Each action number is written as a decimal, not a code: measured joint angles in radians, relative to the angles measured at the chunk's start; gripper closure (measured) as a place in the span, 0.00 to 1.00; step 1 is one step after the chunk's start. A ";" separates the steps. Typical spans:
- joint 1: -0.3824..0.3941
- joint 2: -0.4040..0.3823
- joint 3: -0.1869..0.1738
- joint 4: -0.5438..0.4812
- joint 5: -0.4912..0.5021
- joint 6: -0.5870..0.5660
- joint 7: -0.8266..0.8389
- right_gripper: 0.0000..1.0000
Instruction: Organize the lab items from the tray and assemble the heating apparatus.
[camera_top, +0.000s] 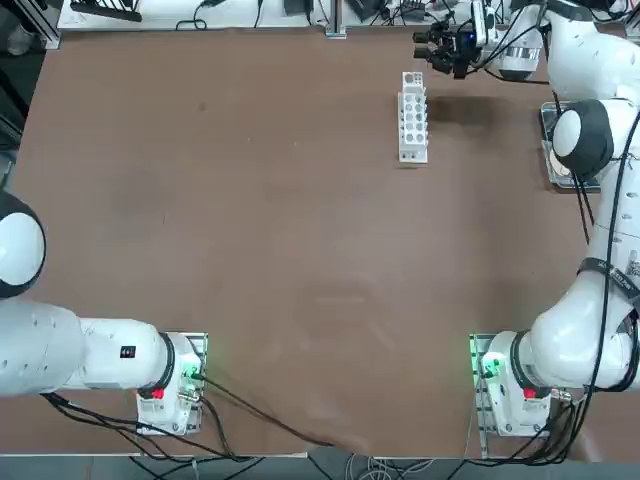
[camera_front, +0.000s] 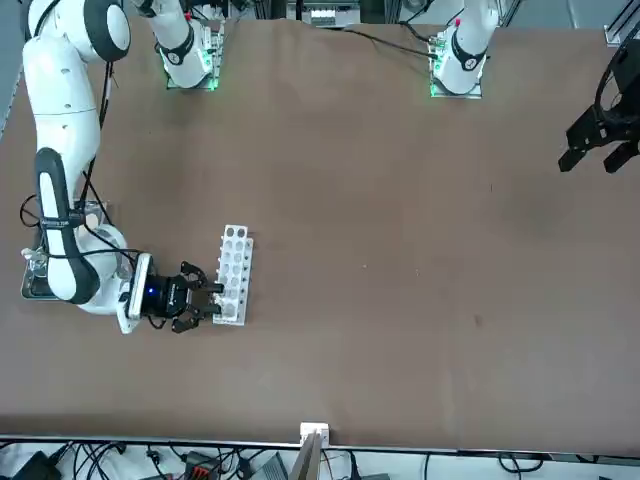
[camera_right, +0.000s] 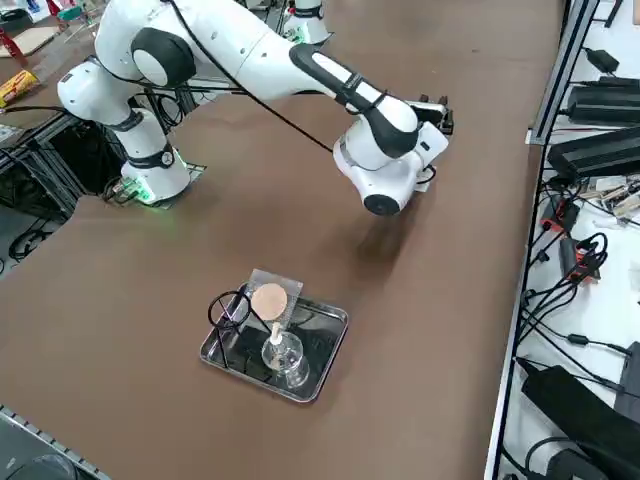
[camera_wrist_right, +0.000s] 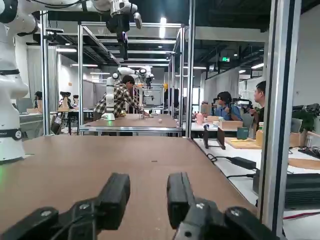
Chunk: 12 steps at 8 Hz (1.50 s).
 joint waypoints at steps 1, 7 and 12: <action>0.000 0.000 0.000 0.000 0.001 0.000 0.001 0.26; -0.052 -0.011 -0.014 0.070 -0.093 0.010 0.227 0.02; -0.086 -0.150 -0.175 0.137 -0.387 0.012 0.511 0.02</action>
